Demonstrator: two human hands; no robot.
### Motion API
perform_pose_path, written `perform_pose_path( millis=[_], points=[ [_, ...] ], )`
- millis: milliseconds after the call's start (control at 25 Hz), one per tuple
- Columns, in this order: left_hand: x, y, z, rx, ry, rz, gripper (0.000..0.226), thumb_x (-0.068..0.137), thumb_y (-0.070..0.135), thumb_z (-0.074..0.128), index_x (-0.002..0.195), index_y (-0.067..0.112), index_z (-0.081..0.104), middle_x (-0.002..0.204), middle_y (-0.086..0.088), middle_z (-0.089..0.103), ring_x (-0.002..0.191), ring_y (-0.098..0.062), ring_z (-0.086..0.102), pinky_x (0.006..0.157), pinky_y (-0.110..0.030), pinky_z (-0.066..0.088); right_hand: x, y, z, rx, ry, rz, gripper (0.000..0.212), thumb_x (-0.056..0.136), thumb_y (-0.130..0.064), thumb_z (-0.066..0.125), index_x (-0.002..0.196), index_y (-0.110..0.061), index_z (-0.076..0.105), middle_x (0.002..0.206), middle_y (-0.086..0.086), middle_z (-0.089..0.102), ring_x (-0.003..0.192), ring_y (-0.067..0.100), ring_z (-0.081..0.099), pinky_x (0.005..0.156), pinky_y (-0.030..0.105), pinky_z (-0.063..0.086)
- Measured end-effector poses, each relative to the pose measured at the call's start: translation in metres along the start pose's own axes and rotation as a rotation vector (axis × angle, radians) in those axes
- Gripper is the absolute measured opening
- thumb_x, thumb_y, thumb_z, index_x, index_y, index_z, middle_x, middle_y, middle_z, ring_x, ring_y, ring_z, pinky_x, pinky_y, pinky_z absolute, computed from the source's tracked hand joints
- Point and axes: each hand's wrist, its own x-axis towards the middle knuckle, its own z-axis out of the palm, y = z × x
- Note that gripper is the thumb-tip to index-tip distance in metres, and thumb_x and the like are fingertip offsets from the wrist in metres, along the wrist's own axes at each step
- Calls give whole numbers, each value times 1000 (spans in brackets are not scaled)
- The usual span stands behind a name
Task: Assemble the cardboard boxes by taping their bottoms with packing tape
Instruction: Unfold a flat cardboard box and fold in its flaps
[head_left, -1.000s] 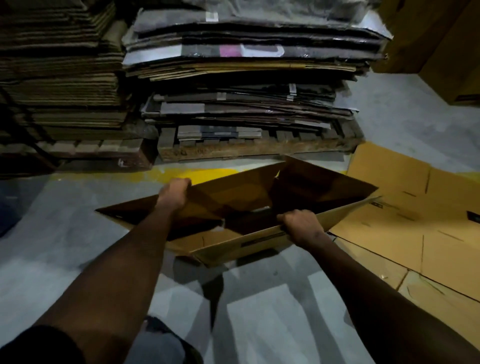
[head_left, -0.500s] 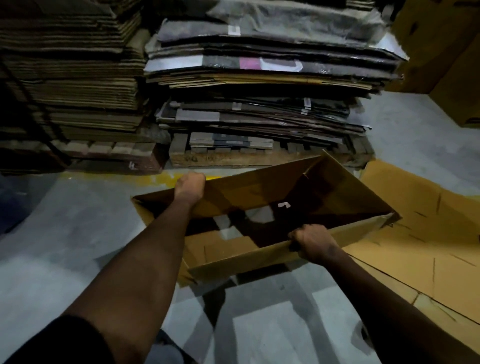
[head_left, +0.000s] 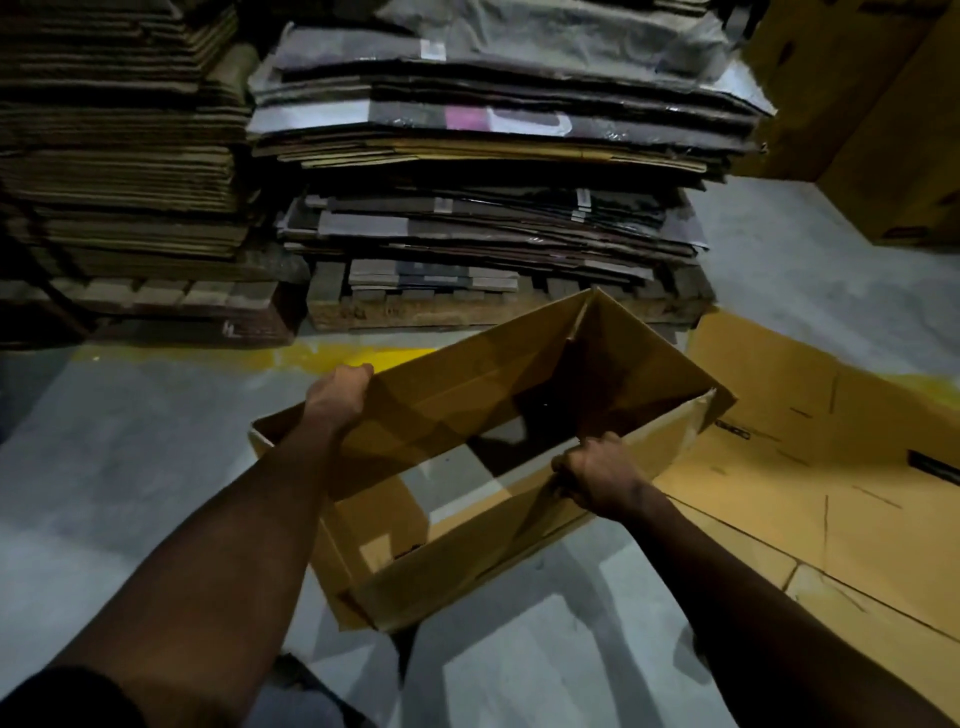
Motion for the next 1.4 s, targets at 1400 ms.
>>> perform_pose_path(
  millis=[1400],
  points=[
    [0,45,2,38,164,-53,48,90,19,58,135,24,40,134,-17,45,120,-38,45,101,-56,32,-16,-31,-5,315,-314,230,66,88,-76,37,113,-22,65,97,0,64,88,16,59,77,33,47]
  ],
)
